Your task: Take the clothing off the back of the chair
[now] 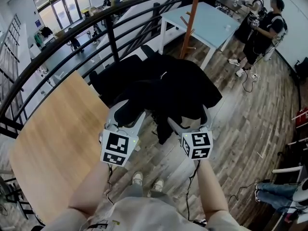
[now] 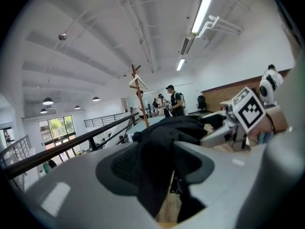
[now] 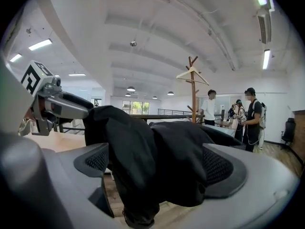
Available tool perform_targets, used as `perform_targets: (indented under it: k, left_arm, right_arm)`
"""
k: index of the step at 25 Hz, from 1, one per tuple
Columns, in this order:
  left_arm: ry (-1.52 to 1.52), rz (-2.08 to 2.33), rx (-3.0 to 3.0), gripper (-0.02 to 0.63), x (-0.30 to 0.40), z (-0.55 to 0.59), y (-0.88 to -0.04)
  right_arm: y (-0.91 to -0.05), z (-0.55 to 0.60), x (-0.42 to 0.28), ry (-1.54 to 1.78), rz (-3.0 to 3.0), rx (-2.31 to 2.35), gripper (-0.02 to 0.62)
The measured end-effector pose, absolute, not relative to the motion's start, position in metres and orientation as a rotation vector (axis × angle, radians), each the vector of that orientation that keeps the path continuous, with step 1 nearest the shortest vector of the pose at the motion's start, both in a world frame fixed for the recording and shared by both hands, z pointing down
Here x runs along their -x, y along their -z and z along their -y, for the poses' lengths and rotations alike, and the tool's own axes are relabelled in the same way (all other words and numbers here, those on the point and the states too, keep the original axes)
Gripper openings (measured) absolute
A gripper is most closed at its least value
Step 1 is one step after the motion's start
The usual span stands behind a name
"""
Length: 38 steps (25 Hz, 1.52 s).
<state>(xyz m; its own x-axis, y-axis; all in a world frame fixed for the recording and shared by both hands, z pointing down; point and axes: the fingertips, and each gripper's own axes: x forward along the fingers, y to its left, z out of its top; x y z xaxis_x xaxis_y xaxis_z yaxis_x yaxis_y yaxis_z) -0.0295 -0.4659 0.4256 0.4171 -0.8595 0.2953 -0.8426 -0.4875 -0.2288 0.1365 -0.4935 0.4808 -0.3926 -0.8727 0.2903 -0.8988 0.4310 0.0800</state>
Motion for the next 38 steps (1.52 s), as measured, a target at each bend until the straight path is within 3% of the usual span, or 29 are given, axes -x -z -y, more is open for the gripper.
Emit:
perform_targets:
  k: [7, 15, 25, 33, 38]
  left_arm:
    - [0.619, -1.575, 2.664, 0.238, 0.036, 0.488, -0.445]
    - [0.654, -1.535, 2.729, 0.171, 0.032, 0.502, -0.464]
    - [0.681, -1.474, 2.776, 0.064, 0.031, 0.51, -0.482]
    - [0.663, -1.418, 2.814, 0.038, 0.017, 0.496, -0.481]
    - [0.59, -1.429, 2.835, 0.034, 0.012, 0.49, -0.47]
  right_arm:
    - [-0.515, 0.531, -0.138, -0.157, 2.361, -1.541, 0.6]
    - [-0.541, 0.554, -0.124, -0.289, 2.45, -1.47, 0.593]
    - [-0.549, 0.552, -0.103, -0.39, 2.55, -1.381, 0.318]
    - [-0.538, 0.535, -0.109, -0.457, 2.569, -1.426, 0.075]
    - [-0.523, 0.524, -0.115, -0.423, 2.567, -1.52, 0.04]
